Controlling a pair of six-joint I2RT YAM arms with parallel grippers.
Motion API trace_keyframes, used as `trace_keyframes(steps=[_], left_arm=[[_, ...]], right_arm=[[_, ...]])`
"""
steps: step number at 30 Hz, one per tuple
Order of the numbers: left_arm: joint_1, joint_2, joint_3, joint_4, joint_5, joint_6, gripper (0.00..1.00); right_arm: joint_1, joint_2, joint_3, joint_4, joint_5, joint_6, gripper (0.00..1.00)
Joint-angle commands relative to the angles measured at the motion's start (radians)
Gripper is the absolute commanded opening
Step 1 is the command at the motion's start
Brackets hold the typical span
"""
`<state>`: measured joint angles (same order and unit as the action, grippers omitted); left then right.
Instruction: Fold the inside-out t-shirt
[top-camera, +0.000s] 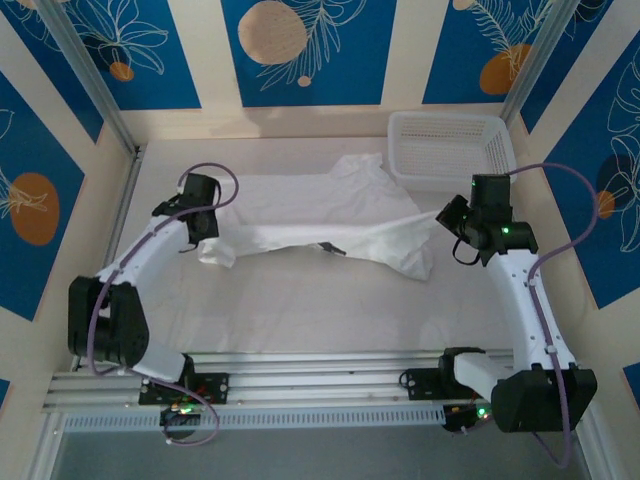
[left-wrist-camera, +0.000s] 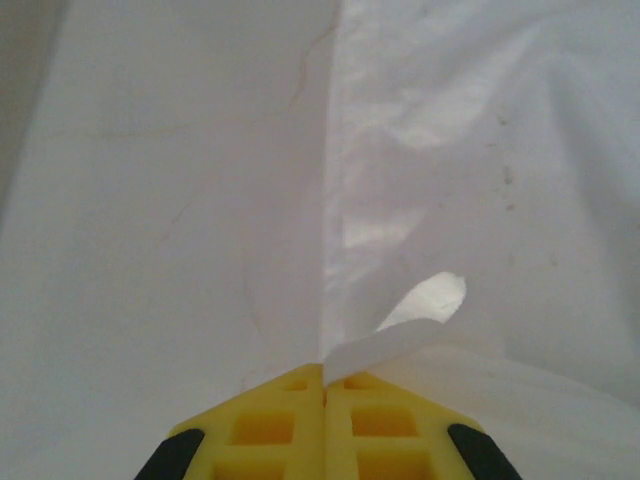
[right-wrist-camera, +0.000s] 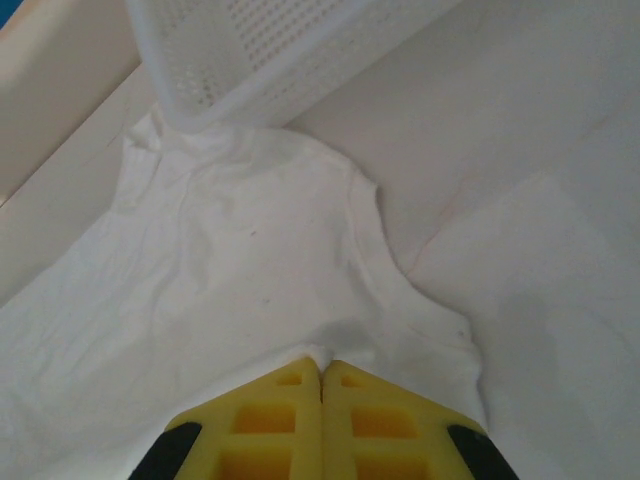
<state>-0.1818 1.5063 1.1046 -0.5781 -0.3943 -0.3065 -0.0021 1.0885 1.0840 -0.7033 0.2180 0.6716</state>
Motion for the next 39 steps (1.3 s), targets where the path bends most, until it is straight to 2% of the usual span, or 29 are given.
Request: trace_keyframes(steps=[1,4,7,9,11,13,17,20,23,27,31,39], left_arm=[[0.026,0.051,0.030,0.201,0.198,0.081,0.11],[0.029,0.132,0.068,0.259,0.192,0.057,0.19],[0.049,0.201,0.122,0.262,0.128,0.036,0.33],[0.063,0.223,0.166,0.224,0.079,0.016,0.37],[0.070,0.215,0.222,0.126,0.079,-0.009,0.41],[0.060,0.169,0.234,0.038,0.122,-0.069,0.41],[0.003,0.077,0.153,-0.108,0.210,-0.235,0.31],[-0.056,0.042,0.046,-0.110,0.260,-0.292,0.29],[-0.074,0.061,-0.019,-0.073,0.329,-0.336,0.29],[-0.074,0.131,-0.025,-0.024,0.344,-0.339,0.30],[-0.074,0.176,-0.022,0.037,0.350,-0.300,0.38],[-0.074,0.240,0.013,0.003,0.358,-0.208,0.38]], right_arm=[[0.016,0.002,-0.001,0.012,-0.106,-0.028,0.00],[0.036,0.015,-0.006,0.013,-0.109,-0.015,0.00],[0.043,0.020,-0.006,0.012,-0.102,-0.003,0.00],[0.043,0.021,-0.003,0.010,-0.092,0.003,0.00],[0.043,0.022,0.004,-0.001,-0.081,0.006,0.00],[0.045,0.019,0.004,-0.007,-0.074,0.014,0.00],[0.054,0.007,-0.015,0.013,-0.091,0.033,0.00],[0.078,0.008,-0.022,0.016,-0.085,0.048,0.00],[0.096,0.020,-0.021,0.009,-0.077,0.046,0.00],[0.104,0.026,-0.016,-0.006,-0.080,0.035,0.00],[0.114,0.012,-0.021,-0.013,-0.083,0.024,0.00],[0.119,0.003,-0.038,-0.012,-0.082,0.023,0.00]])
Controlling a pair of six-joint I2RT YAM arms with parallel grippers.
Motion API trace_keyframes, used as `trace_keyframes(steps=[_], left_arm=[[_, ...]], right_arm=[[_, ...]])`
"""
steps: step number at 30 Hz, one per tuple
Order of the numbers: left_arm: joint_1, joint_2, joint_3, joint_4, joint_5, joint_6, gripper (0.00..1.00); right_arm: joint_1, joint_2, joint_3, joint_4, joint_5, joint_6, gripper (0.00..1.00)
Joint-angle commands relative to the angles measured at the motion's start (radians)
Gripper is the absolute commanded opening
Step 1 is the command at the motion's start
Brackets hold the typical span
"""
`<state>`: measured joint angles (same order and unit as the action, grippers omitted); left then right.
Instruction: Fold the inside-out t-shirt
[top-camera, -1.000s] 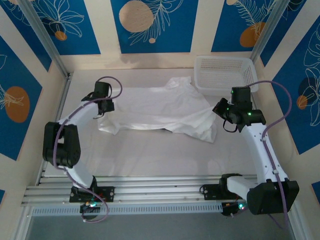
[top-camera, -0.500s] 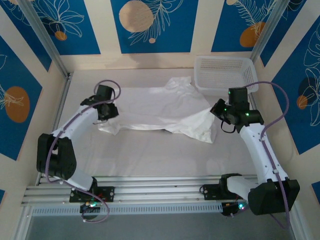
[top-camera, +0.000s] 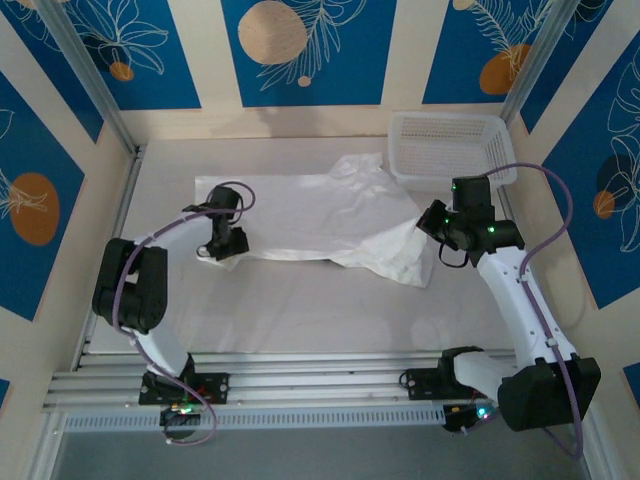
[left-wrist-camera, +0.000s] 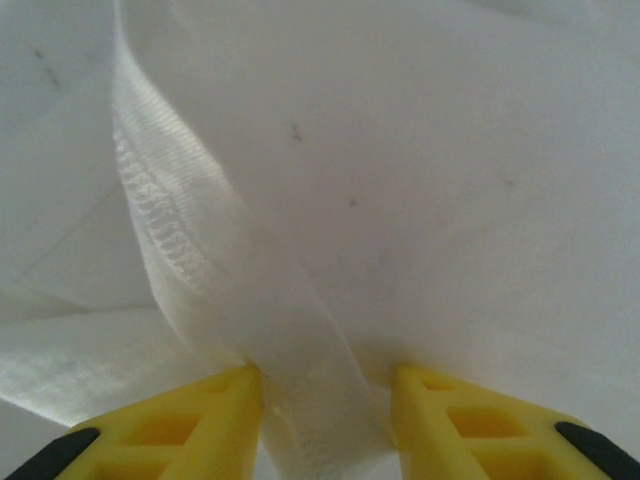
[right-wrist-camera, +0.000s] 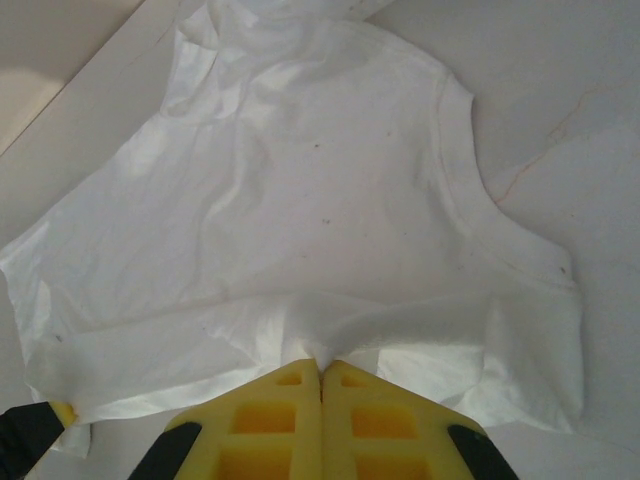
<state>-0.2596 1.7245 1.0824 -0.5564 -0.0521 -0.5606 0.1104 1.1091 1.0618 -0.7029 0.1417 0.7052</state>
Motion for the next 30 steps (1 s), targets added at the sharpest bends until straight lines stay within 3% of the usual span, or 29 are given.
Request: trace_keyframes(steps=[1,5,8,13,16,20,25,28,30], left_arm=[[0.005,0.029,0.043,-0.034,0.009,0.048,0.35],[0.006,0.018,0.043,-0.074,-0.044,0.053,0.26],[0.020,-0.029,0.011,-0.081,-0.106,0.057,0.21],[0.066,-0.122,-0.041,-0.066,-0.216,0.122,0.10],[0.081,-0.173,-0.052,-0.039,-0.303,0.177,0.06],[0.116,-0.201,-0.040,-0.005,-0.316,0.167,0.00],[0.130,-0.160,0.017,0.078,-0.288,0.164,0.00],[0.145,-0.108,0.050,0.220,-0.134,0.186,0.00],[0.160,-0.053,0.071,0.350,0.046,0.190,0.00]], right_arm=[[0.009,-0.016,-0.015,-0.012,-0.007,-0.010,0.00],[0.014,-0.015,-0.006,-0.019,0.008,-0.015,0.00],[0.003,-0.007,0.013,-0.068,0.098,0.013,0.00],[-0.107,-0.036,0.027,-0.107,0.229,-0.019,0.00],[-0.171,-0.042,0.033,-0.108,0.200,-0.045,0.00],[-0.175,-0.034,0.022,-0.115,0.154,-0.030,0.00],[-0.173,-0.045,-0.002,-0.113,0.133,-0.016,0.00],[-0.172,-0.040,0.006,-0.118,0.113,-0.018,0.00],[-0.172,-0.037,0.009,-0.118,0.100,-0.012,0.00]])
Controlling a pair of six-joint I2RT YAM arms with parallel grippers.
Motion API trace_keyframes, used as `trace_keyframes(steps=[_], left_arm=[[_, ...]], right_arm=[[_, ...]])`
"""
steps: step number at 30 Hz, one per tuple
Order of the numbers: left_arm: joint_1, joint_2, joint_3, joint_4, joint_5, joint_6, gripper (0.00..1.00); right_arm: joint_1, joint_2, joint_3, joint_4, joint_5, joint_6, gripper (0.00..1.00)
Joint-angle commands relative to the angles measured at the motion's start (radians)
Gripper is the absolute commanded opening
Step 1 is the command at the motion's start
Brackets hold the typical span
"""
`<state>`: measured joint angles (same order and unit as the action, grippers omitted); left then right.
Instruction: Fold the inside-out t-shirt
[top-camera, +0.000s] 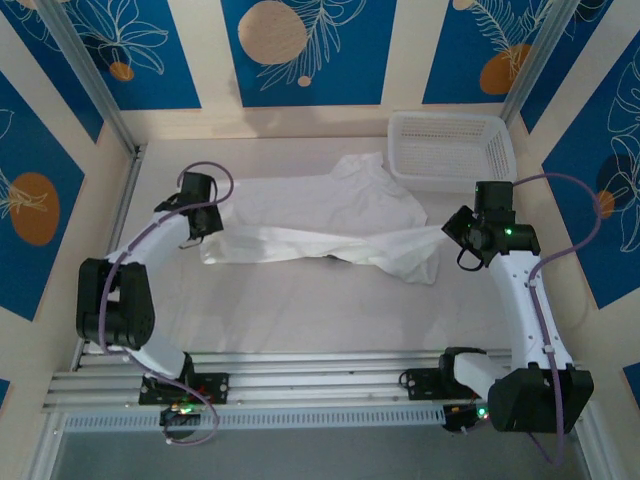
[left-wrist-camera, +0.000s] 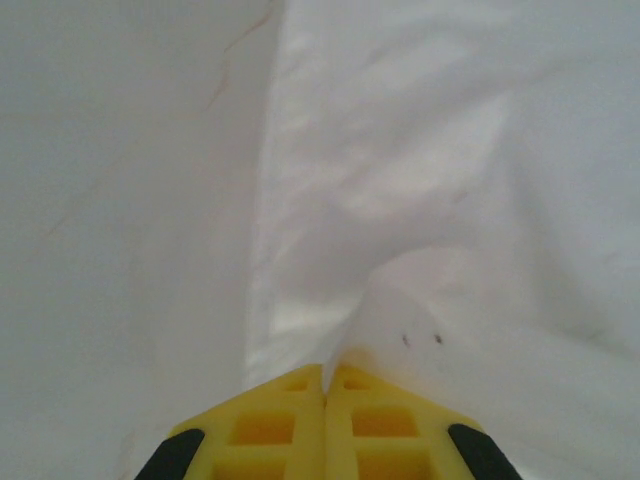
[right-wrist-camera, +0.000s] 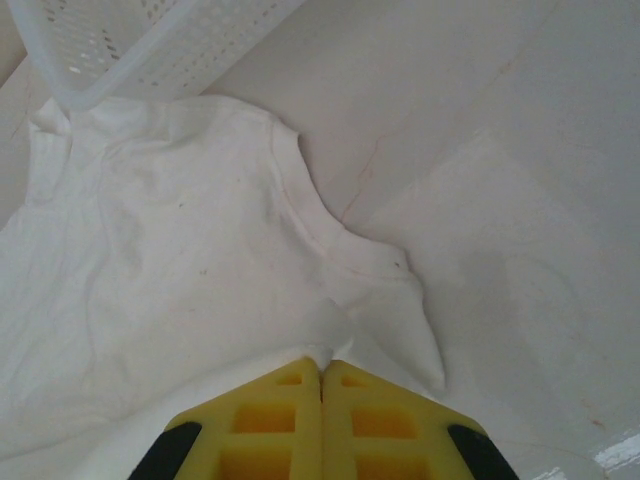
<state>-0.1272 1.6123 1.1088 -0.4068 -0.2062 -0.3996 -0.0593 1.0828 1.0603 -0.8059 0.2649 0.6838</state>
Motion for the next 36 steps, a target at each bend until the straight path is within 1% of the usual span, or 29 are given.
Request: trace_keyframes(steps=[1,2,3,4,5,8,9,11,12,14,15,17,20,21,23,27,32,36], left_arm=[[0.035,0.097,0.059,0.270,0.310,0.020,0.00],[0.035,0.140,0.084,0.318,0.388,0.004,0.00],[0.035,0.180,0.111,0.339,0.422,-0.014,0.00],[0.035,0.227,0.150,0.334,0.433,-0.033,0.00],[0.035,0.269,0.195,0.300,0.409,-0.044,0.00],[0.044,0.354,0.314,0.161,0.287,-0.030,0.01],[0.051,0.360,0.332,0.145,0.262,-0.024,0.07],[0.068,0.338,0.340,0.117,0.185,-0.009,0.23],[0.074,0.325,0.351,0.080,0.125,-0.005,0.27],[0.084,0.291,0.386,-0.014,0.025,0.032,0.28],[0.084,0.274,0.392,-0.039,0.008,0.060,0.28],[0.073,0.231,0.385,-0.069,0.019,0.107,0.28],[0.040,0.201,0.354,-0.067,0.105,0.181,0.26],[0.032,0.207,0.356,-0.078,0.118,0.192,0.26],[0.023,0.242,0.372,-0.104,0.159,0.188,0.25],[0.023,0.337,0.426,-0.128,0.176,0.164,0.25],[0.024,0.457,0.524,-0.121,0.298,0.195,0.27],[0.024,0.540,0.600,-0.161,0.295,0.193,0.32]], right_arm=[[-0.001,-0.009,0.010,-0.012,-0.030,0.013,0.00],[0.001,-0.008,0.010,-0.011,-0.036,0.016,0.00],[0.001,-0.006,0.012,-0.009,-0.041,0.020,0.00],[0.001,-0.004,0.012,-0.008,-0.048,0.023,0.00],[-0.001,-0.002,0.015,-0.008,-0.054,0.026,0.00],[-0.007,0.012,0.043,-0.018,-0.077,0.037,0.00],[-0.011,0.016,0.056,-0.022,-0.082,0.037,0.00],[-0.016,0.024,0.080,-0.022,-0.092,0.033,0.00],[-0.017,0.028,0.088,-0.023,-0.095,0.034,0.00],[-0.014,0.037,0.104,-0.024,-0.106,0.039,0.00],[-0.010,0.038,0.105,-0.023,-0.107,0.043,0.00],[0.005,0.040,0.104,-0.016,-0.107,0.050,0.00],[0.029,0.040,0.095,-0.007,-0.106,0.058,0.00],[0.036,0.041,0.092,-0.005,-0.106,0.060,0.00],[0.048,0.042,0.087,-0.005,-0.101,0.062,0.00],[0.054,0.032,0.084,-0.010,-0.099,0.052,0.00],[0.056,0.019,0.083,-0.010,-0.098,0.036,0.00],[0.059,0.018,0.084,-0.010,-0.101,0.038,0.00]])
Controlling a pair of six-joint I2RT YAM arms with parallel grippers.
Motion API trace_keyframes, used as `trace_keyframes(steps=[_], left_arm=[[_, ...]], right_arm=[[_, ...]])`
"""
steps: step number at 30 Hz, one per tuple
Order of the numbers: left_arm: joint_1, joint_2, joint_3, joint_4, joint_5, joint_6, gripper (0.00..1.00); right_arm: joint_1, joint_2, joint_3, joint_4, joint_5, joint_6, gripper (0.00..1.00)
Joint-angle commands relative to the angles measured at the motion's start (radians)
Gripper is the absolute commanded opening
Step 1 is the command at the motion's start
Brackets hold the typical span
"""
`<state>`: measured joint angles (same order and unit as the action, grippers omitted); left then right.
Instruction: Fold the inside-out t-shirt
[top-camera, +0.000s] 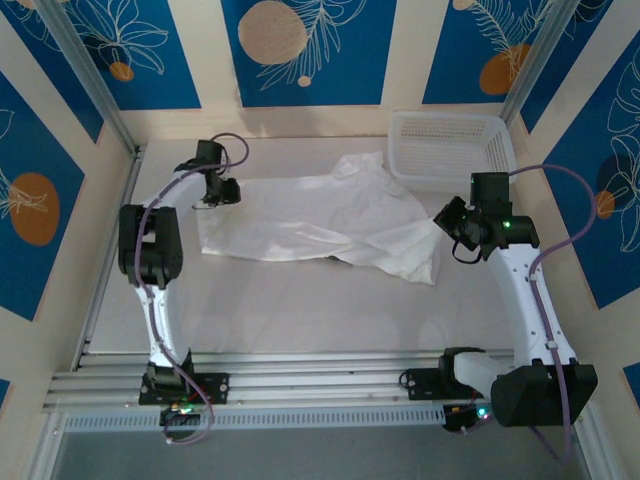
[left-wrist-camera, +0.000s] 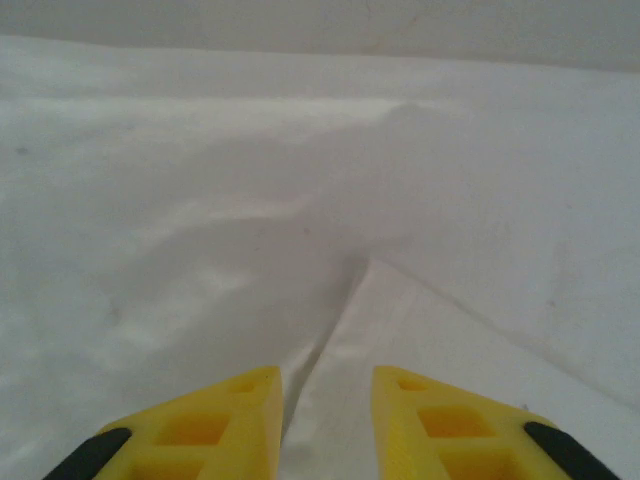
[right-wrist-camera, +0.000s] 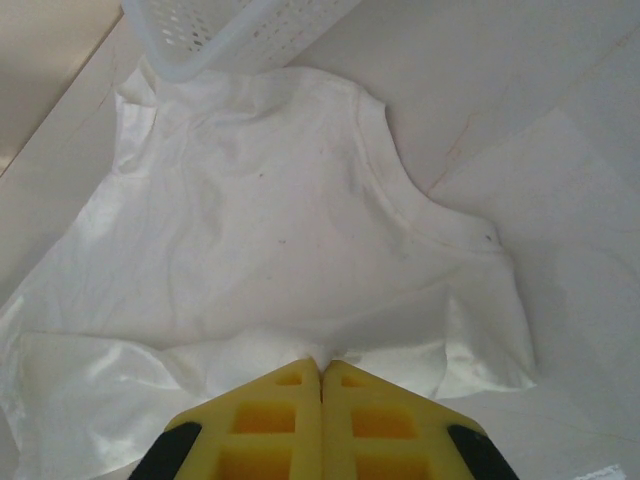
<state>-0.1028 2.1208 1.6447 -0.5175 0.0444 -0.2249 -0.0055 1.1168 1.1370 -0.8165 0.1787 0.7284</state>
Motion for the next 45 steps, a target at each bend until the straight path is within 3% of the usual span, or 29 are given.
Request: trace_keyframes(steps=[1,11,16,21,29,39,45], left_arm=[[0.000,0.044,0.072,-0.059,0.047,0.017,0.33],[0.000,0.079,0.076,-0.066,0.103,-0.003,0.36],[0.002,0.081,0.085,-0.079,0.096,-0.005,0.38],[0.002,0.095,0.089,-0.100,0.040,-0.001,0.46],[0.002,0.083,0.070,-0.085,0.092,-0.019,0.30],[0.002,0.010,0.045,-0.091,0.093,-0.026,0.29],[0.001,-0.020,0.010,-0.080,0.116,-0.040,0.11]], right_arm=[[0.007,-0.016,0.007,0.000,-0.015,-0.006,0.00],[0.013,-0.010,0.017,-0.008,-0.008,-0.011,0.00],[0.015,-0.012,0.017,-0.008,-0.011,-0.011,0.00],[0.016,-0.013,0.019,-0.007,-0.012,-0.011,0.00],[0.019,-0.011,0.017,-0.006,-0.008,-0.013,0.00],[0.032,-0.011,0.013,-0.007,0.004,-0.012,0.00],[0.037,-0.012,0.015,-0.009,0.005,-0.013,0.00]])
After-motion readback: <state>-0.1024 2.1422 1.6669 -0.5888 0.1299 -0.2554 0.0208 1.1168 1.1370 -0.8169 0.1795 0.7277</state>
